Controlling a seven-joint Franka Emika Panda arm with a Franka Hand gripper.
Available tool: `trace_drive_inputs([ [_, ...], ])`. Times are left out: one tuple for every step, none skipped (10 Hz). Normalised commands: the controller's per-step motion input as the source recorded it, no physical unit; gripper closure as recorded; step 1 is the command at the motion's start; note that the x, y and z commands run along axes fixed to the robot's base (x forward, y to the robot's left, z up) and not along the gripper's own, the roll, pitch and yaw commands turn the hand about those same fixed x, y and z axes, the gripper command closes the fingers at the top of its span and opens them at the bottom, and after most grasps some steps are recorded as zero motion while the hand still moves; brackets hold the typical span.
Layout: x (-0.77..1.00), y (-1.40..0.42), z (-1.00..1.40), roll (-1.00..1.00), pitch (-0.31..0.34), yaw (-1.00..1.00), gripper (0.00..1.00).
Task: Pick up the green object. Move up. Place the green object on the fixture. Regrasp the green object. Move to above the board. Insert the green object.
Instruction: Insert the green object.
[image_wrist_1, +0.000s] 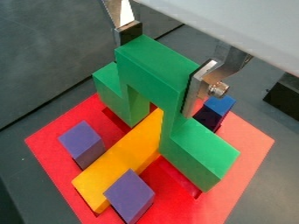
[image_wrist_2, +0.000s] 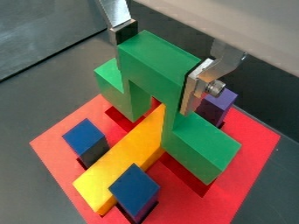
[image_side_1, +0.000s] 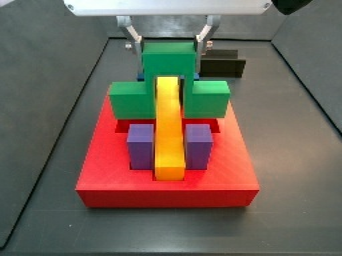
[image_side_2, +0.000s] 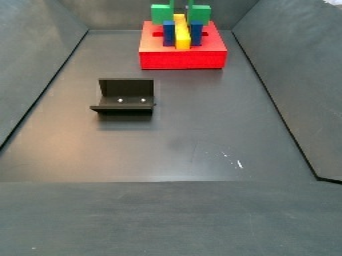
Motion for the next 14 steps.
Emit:
trace_drive_inputs([
  [0.0,0.0,-0.01,0.04,-0.034,0.07,1.0],
  [0.0,0.0,-0.05,0.06,-0.041,0.08,1.0],
  [0.06,0.06,-0.11,0.08,-0.049,0.08,1.0],
  [0.21,0.08,-0.12,0.06,-0.034,0.0,1.0],
  [0.17,0.08,-0.15,0.07,-0.029,0.0,1.0],
  [0.07,0.0,-0.17,0.06,-0.059,0.0,1.0],
  [0.01,0.0,-0.19,0.06,-0.08,0.0,1.0],
  [0.0,-0.03,-0.23,0.08,-0.08,0.0,1.0],
  [0.0,-0.08,-0.21,0.06,-0.049,0.0,1.0],
  [0.0,-0.09,-0.19,0.04,-0.011,0.0,1.0],
  [0.04,-0.02,-0.12,0.0,-0.014,0.0,1.0],
  [0.05,-0.02,-0.05,0.01,0.0,0.0,1.0],
  [0.08,0.0,-0.07,0.04,0.0,0.0,1.0],
  [0.0,0.0,-0.15,0.07,0.0,0.0,1.0],
])
